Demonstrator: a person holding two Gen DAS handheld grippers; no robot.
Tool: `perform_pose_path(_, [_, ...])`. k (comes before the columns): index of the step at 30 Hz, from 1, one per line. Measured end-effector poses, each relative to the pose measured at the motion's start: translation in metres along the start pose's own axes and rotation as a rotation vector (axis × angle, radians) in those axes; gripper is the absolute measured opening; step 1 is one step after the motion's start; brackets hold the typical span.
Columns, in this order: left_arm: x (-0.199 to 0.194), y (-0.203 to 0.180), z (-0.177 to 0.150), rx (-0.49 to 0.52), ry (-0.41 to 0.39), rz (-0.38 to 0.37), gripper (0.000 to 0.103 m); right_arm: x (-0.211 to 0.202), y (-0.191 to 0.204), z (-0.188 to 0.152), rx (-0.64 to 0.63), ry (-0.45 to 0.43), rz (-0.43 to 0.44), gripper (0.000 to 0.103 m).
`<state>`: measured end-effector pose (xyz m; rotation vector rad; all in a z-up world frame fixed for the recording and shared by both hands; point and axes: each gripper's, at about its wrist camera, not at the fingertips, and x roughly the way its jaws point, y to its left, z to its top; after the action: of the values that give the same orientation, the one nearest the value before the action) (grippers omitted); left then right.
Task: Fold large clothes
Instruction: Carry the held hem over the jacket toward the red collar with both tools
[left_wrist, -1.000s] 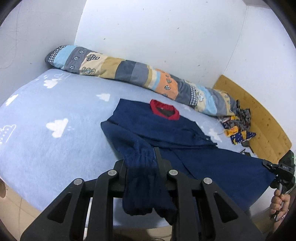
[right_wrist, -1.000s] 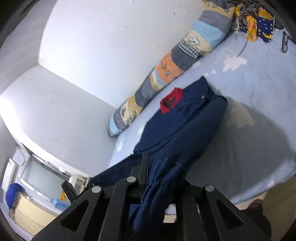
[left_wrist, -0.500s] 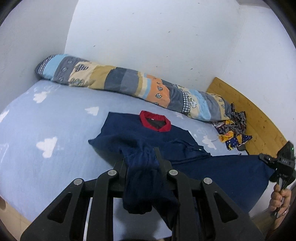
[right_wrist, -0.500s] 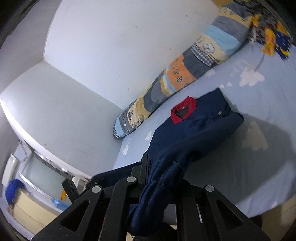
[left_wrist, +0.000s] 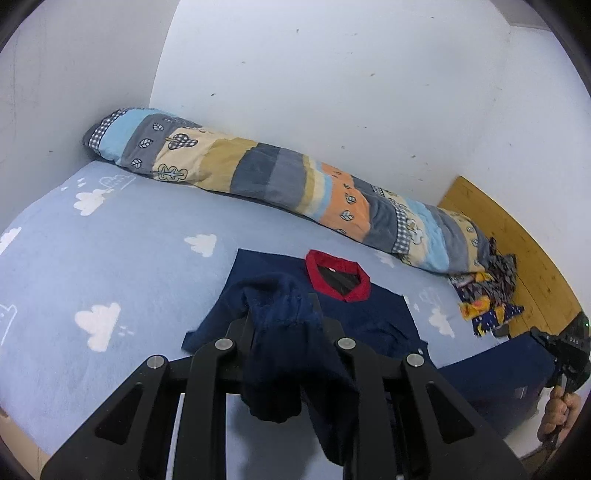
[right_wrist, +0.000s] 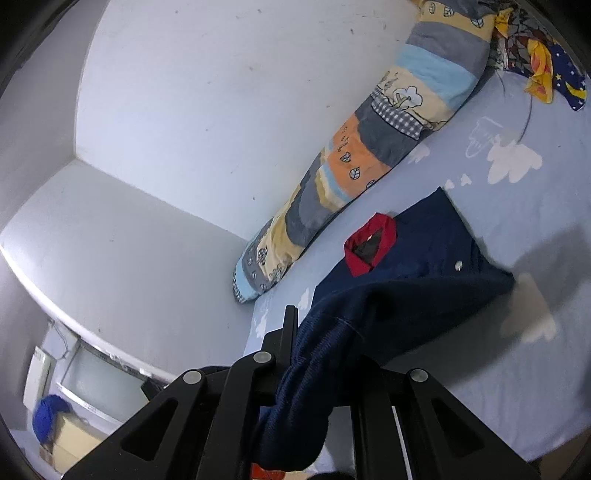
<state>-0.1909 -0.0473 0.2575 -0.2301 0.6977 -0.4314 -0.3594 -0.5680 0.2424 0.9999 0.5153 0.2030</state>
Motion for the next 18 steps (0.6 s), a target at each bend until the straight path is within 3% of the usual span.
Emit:
perform_pose_path(9, [0.110,-0.002,0.056,0.033,0.066,0.090,0.019,0.084,-0.018,0.078,0.009,0.017,-0.068,0.008])
perform_pose_path(13, [0.195,0.009,0.072,-0.001,0.179,0.127,0.019,0.150,-0.047,0.122,0.043,0.046,-0.154,0.008])
perform_pose_path(18, [0.286,0.028,0.067,-0.087,0.340,0.162,0.020,0.224,-0.101,0.152,0.130,0.091,-0.264,0.010])
